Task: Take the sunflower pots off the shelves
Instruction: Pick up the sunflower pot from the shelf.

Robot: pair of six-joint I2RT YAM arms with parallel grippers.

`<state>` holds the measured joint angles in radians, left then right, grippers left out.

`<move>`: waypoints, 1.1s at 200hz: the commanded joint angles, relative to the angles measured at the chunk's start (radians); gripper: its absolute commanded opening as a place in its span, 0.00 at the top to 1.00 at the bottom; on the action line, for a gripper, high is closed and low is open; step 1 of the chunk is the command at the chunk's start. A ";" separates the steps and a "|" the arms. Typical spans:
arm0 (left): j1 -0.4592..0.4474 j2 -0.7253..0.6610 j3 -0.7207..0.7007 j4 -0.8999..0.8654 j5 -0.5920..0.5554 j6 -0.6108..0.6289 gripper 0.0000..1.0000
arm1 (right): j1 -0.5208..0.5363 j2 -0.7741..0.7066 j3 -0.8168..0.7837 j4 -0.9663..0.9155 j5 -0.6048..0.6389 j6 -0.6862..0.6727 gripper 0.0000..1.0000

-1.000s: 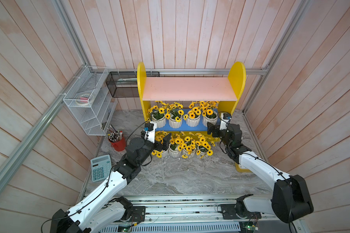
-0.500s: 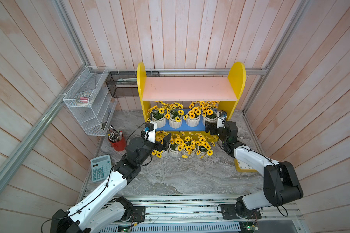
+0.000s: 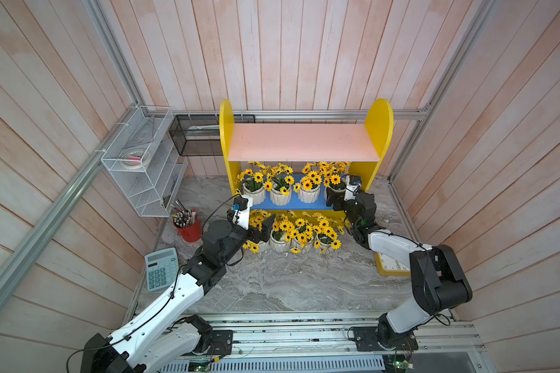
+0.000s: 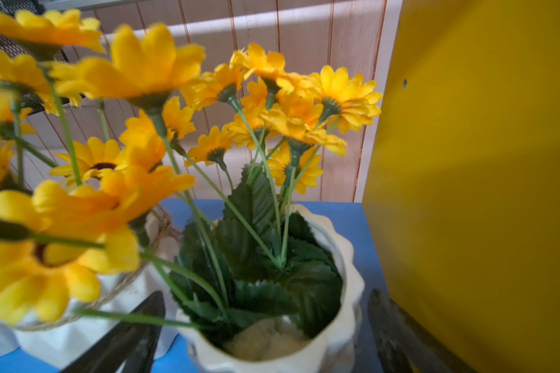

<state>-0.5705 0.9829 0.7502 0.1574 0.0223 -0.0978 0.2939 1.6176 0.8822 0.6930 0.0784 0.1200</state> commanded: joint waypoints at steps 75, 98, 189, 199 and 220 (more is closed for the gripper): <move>-0.003 0.009 -0.002 0.027 0.025 0.013 0.00 | -0.004 0.086 0.025 0.134 0.034 -0.086 0.02; -0.005 0.009 -0.002 0.026 0.030 0.015 0.00 | -0.004 0.108 0.037 0.140 0.040 -0.090 0.02; -0.005 0.009 -0.003 0.025 0.020 0.016 0.00 | -0.006 0.170 0.011 0.283 0.026 -0.125 0.06; -0.005 0.009 -0.005 0.024 0.018 0.015 0.00 | -0.005 0.171 0.008 0.297 0.021 -0.133 0.11; -0.005 0.011 -0.002 0.025 0.022 0.016 0.00 | -0.005 0.168 -0.002 0.326 0.013 -0.143 0.19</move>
<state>-0.5705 0.9874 0.7502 0.1585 0.0303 -0.0967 0.2935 1.7748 0.8890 0.9321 0.0887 0.0032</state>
